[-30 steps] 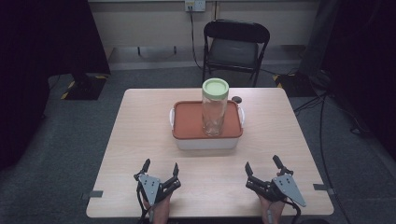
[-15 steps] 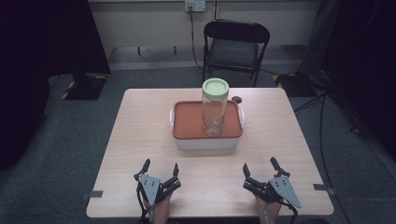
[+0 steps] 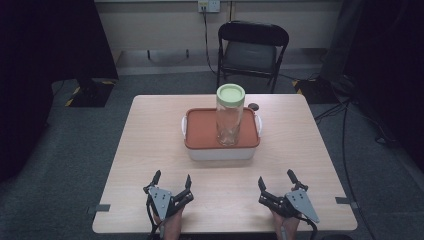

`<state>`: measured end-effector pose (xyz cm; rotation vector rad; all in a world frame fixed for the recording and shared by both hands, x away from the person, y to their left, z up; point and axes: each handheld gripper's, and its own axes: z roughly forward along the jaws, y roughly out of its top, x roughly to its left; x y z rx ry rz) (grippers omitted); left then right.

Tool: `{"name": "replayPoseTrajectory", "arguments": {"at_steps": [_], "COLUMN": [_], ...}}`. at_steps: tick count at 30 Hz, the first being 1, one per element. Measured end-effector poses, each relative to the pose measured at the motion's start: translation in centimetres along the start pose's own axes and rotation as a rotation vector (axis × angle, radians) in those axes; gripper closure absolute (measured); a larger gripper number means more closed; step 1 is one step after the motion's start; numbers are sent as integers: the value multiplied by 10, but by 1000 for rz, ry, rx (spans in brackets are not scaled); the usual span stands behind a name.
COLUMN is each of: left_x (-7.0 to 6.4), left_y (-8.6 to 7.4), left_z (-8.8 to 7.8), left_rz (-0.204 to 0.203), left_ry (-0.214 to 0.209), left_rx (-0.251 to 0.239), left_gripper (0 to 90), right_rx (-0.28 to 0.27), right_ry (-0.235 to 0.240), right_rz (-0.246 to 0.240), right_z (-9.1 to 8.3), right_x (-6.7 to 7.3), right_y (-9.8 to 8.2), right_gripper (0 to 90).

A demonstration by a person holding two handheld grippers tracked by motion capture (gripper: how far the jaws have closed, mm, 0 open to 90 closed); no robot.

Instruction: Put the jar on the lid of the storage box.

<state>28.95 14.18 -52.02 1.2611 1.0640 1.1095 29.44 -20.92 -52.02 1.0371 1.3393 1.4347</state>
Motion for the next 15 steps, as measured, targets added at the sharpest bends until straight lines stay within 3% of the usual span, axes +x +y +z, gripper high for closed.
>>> {"name": "replayPoseTrajectory", "arguments": {"at_steps": [15], "left_x": [0], "left_y": [0], "left_z": [0], "left_rz": [0], "left_ry": [1], "left_rx": [1], "left_gripper": [29], "right_rx": [26], "right_ry": [-14], "right_rz": [-7], "right_z": [2], "right_x": [1], "right_y": [0], "right_gripper": [0]}}
